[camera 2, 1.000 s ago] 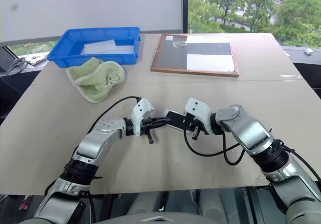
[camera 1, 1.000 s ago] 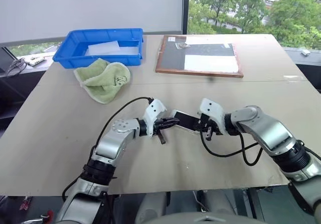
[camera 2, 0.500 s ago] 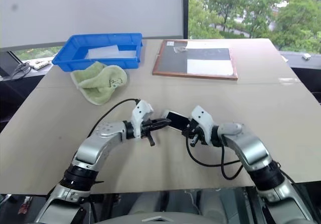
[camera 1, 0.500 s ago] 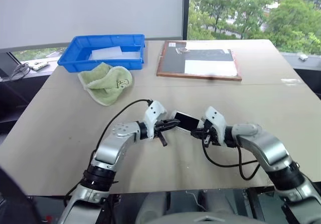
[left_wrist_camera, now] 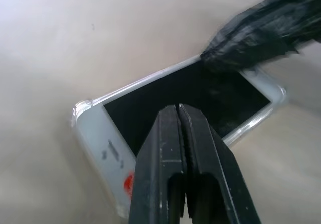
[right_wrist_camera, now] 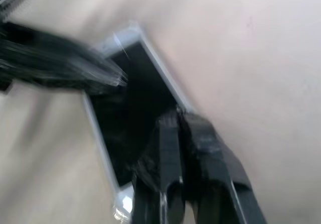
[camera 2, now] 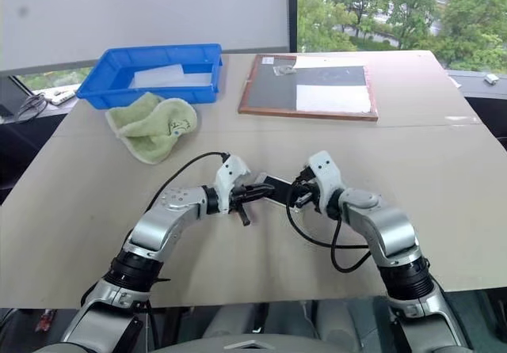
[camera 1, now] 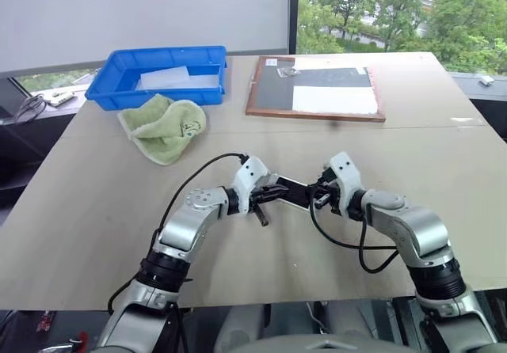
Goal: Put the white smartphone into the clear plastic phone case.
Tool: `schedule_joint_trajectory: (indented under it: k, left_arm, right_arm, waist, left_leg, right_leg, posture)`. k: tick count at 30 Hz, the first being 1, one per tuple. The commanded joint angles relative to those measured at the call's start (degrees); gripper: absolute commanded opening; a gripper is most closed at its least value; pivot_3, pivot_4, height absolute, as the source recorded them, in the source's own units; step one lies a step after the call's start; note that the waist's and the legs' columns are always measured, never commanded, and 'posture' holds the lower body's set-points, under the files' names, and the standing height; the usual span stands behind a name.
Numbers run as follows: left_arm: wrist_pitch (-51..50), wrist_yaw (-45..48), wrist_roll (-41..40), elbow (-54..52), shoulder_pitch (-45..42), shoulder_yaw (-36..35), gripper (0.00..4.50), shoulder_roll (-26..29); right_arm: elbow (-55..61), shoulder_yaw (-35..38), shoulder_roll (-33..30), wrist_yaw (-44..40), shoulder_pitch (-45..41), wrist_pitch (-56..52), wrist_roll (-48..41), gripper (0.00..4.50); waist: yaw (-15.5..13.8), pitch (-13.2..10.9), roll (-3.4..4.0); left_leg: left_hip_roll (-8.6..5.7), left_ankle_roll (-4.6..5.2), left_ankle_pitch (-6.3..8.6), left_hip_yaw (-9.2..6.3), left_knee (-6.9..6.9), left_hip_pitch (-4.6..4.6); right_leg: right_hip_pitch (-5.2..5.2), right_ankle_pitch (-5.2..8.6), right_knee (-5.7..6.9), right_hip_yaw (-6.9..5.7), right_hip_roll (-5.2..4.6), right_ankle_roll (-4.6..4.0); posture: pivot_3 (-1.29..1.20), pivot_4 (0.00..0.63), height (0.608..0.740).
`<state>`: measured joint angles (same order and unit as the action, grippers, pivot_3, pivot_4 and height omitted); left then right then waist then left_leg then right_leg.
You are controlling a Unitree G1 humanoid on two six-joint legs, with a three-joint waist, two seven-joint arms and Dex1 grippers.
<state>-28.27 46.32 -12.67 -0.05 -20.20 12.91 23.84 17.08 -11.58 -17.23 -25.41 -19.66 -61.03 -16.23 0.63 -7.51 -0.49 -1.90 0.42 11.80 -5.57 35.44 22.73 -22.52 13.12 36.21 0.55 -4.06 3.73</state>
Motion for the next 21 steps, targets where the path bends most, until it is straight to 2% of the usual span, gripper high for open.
schedule_joint_trajectory:
  k: [1,7,11,13,17,18,21]
  left_arm:
    - [-0.8,-0.3,1.0,0.9,0.4,0.4,0.08,0.5]
    - [-0.5,-1.3,0.8,-0.5,1.3,0.0,0.08,-0.1]
    - [2.1,-2.6,-3.6,-4.3,3.7,-5.5,0.08,-2.1]
    - [3.5,-3.1,-5.0,-6.1,4.8,-7.8,0.08,-2.6]
    - [3.5,-4.9,-8.6,-8.8,5.9,-12.4,0.00,-3.9]
    - [2.3,-4.8,-10.6,-10.0,6.2,-14.0,0.00,-3.7]
    - [-0.8,-2.2,-16.4,-14.7,8.7,-17.8,0.83,-1.5]
  right_arm:
    - [-7.5,-2.7,-1.7,0.6,1.7,-9.0,0.4,0.00]
    - [-11.6,-7.8,-4.0,-1.1,1.5,-6.0,1.8,0.00]
    - [-3.7,-2.3,-3.6,-3.0,7.9,17.9,2.3,0.00]
    - [0.3,1.0,-4.9,-6.2,11.6,23.9,0.1,0.00]
    - [5.4,7.2,-6.5,-7.6,16.6,30.6,-1.9,1.36]
    - [7.3,8.5,-8.3,-8.9,18.2,31.7,-2.2,1.88]
    - [12.7,13.8,-14.2,-13.3,24.2,34.2,-4.0,3.43]
  waist:
    - [0.1,0.0,0.02]
    - [0.1,0.4,-0.22]
    - [0.1,0.3,-0.29]
    - [0.1,-0.2,-0.06]
    - [-0.1,-1.0,-0.01]
    - [-0.1,-1.2,-0.03]
    - [0.0,-1.3,-0.01]
  left_leg:
    - [0.00,0.01,-0.01,0.01,0.00,0.00]
    - [0.01,0.03,-0.01,0.02,-0.06,-0.06]
    - [0.06,-0.17,0.10,-0.03,-0.08,-0.04]
    - [0.08,-0.19,0.12,-0.05,-0.12,0.16]
    - [0.04,0.04,-0.03,0.00,-0.13,0.42]
    - [0.04,0.04,-0.03,-0.03,-0.13,0.51]
    - [0.00,0.04,-0.05,0.06,-0.08,1.17]
  right_leg:
    - [0.00,0.00,0.00,0.01,0.00,0.00]
    - [0.02,0.00,-0.01,0.01,0.00,0.00]
    - [0.03,0.01,-0.09,-0.02,-0.02,0.00]
    - [-0.05,0.01,-0.26,-0.05,-0.03,0.01]
    - [-0.24,-0.02,-0.27,-0.05,0.01,0.03]
    - [-0.29,-0.08,-0.27,-0.08,0.02,0.14]
    - [-0.94,-0.30,-0.25,-0.02,0.03,0.03]
  posture:
    - [0.00,0.150,0.740]
    - [0.00,0.150,0.740]
    - [0.00,0.150,0.740]
    - [0.00,0.150,0.740]
    - [0.00,0.150,0.740]
    - [0.00,0.150,0.740]
    - [0.00,0.150,0.740]
